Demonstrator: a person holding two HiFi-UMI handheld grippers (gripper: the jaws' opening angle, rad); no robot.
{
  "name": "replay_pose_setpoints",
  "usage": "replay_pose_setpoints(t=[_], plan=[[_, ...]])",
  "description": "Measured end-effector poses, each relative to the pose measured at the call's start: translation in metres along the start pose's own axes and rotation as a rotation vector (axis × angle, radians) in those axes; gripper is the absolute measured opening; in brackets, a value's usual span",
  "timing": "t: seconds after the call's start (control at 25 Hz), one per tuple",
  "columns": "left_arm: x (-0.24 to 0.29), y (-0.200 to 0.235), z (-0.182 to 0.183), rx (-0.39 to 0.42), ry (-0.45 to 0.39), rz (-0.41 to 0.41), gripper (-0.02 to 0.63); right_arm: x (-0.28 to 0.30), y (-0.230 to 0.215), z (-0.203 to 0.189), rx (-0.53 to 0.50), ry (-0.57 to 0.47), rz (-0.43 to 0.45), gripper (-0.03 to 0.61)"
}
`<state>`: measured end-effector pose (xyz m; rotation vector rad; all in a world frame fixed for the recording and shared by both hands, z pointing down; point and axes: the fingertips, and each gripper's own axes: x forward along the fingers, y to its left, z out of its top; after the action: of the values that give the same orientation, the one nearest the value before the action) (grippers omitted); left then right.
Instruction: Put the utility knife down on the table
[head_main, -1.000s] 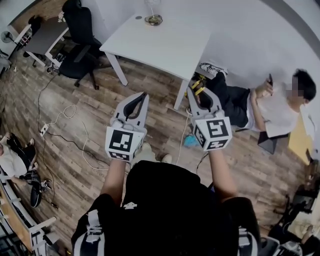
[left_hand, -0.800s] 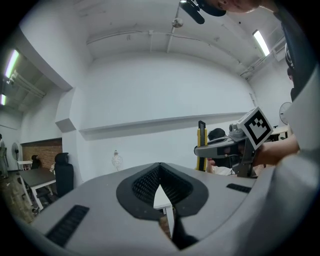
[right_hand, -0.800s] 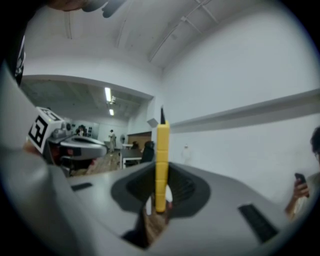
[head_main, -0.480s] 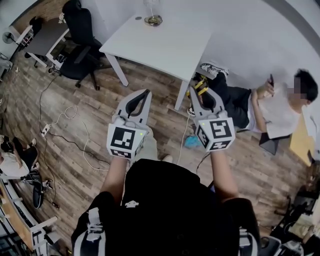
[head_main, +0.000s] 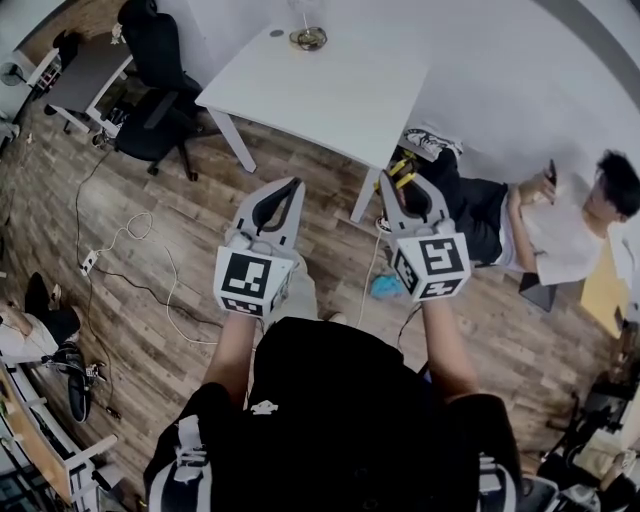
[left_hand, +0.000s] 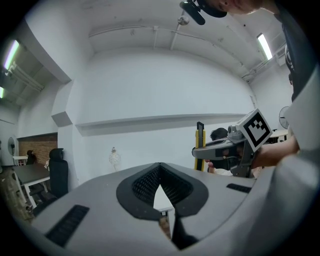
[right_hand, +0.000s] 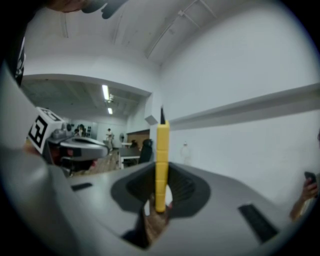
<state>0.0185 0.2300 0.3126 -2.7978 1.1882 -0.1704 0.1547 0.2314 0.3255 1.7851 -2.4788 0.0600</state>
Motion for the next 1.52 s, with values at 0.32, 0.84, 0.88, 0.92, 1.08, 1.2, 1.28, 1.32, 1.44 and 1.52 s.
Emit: replay_pose_setpoints(t=[0.32, 0.84, 0.88, 0.92, 1.08, 1.2, 1.28, 1.32, 1.44, 1.52], plan=[[0.043, 0.049, -0.005, -0.015, 0.002, -0.015, 0.017, 0.061, -0.011, 0.003, 0.002, 0.014, -0.007, 0.083], [0.106, 0.162, -0.012, -0.033, 0.013, -0.027, 0.017, 0.188, -0.014, 0.017, -0.002, 0.045, -0.015, 0.083], [0.108, 0.17, -0.013, -0.035, 0.013, -0.028, 0.017, 0.196, -0.013, 0.018, -0.003, 0.047, -0.017, 0.083], [0.111, 0.178, -0.014, -0.037, 0.013, -0.029, 0.017, 0.205, -0.011, 0.02, -0.004, 0.049, -0.017, 0.083], [0.121, 0.21, -0.016, -0.047, 0.007, -0.036, 0.017, 0.238, -0.005, 0.026, -0.012, 0.054, -0.019, 0.083], [0.126, 0.231, -0.019, -0.057, 0.006, -0.039, 0.017, 0.259, 0.001, 0.029, -0.02, 0.061, -0.017, 0.083], [0.129, 0.242, -0.024, -0.065, 0.008, -0.041, 0.017, 0.272, 0.005, 0.027, -0.023, 0.067, -0.015, 0.083], [0.13, 0.248, -0.026, -0.068, 0.011, -0.042, 0.017, 0.278, 0.006, 0.026, -0.024, 0.069, -0.014, 0.083], [0.134, 0.26, -0.034, -0.077, 0.022, -0.048, 0.017, 0.291, 0.009, 0.022, -0.021, 0.077, -0.02, 0.083], [0.134, 0.263, -0.037, -0.085, 0.022, -0.053, 0.017, 0.296, 0.011, 0.019, -0.017, 0.079, -0.022, 0.083]])
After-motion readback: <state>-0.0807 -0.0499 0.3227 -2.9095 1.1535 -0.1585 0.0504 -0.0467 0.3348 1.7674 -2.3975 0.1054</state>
